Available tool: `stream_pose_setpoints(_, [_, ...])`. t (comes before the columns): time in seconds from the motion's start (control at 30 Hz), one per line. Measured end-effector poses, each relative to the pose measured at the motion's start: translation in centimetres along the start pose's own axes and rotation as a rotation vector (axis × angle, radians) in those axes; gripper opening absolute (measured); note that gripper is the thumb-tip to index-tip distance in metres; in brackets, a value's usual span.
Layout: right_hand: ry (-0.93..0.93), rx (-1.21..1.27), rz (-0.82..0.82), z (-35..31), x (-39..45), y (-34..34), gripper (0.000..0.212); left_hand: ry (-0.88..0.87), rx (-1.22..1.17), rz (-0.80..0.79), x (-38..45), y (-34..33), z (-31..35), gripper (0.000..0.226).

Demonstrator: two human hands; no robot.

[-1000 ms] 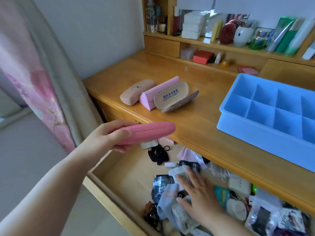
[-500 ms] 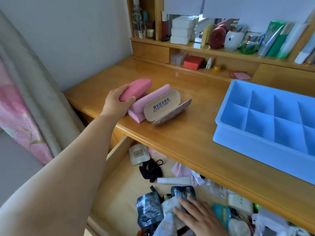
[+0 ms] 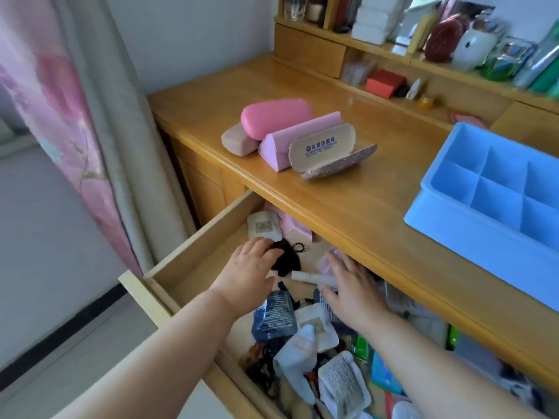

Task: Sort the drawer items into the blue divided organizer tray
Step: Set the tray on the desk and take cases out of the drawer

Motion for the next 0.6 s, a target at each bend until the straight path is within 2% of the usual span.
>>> stream_pose_setpoints(0.07, [-0.07,-0.062,-0.087,-0.4,1.9,-0.5,0.068,0.079,0.102,-0.074,0.0,-0.2,-1.1,0.063])
stream_pose_setpoints(0.2, [-0.036,-0.177,-0.213,-1.7,1.0,-2.8,0.061,0.169,0.146,-0.085,0.0,0.2,-2.2,0.067])
stream_pose_setpoints(0.27, [0.022,-0.165,-0.225,-2.1,-0.9,-3.4,0.059,0.212,0.117,-0.1,0.1,-0.1,-2.5,0.067])
stream_pose_setpoints(0.33, [0.158,-0.132,-0.235,-2.4,-2.5,-3.3,0.058,0.231,0.089,-0.131,0.3,-0.4,-2.4,0.066])
stream_pose_setpoints(0.4, [0.272,-0.037,-0.184,-2.8,-3.4,-2.1,0.052,0.237,0.066,-0.152,0.5,-0.6,-2.3,0.064])
stream_pose_setpoints(0.47, [0.292,-0.061,0.017,-2.6,-3.5,-1.0,0.043,0.244,0.042,-0.163,0.5,-0.5,-2.3,0.062])
stream_pose_setpoints(0.53, [0.181,-0.246,0.195,-1.6,-2.4,-0.4,0.041,0.255,0.026,-0.174,0.3,-0.3,-2.4,0.062])
stream_pose_setpoints(0.6, [-0.094,-0.335,0.172,0.0,-1.3,-0.1,0.057,0.269,0.02,-0.19,0.3,-0.3,-2.4,0.062])
Point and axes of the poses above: each hand's wrist, its own x-axis towards the middle knuckle, its own y-axis out of the back of the hand, z = x × y, the point moved 2 cm from there along x, towards the middle knuckle, and after that the axes turned 12 degrees about -x, right-handed, at the moved point
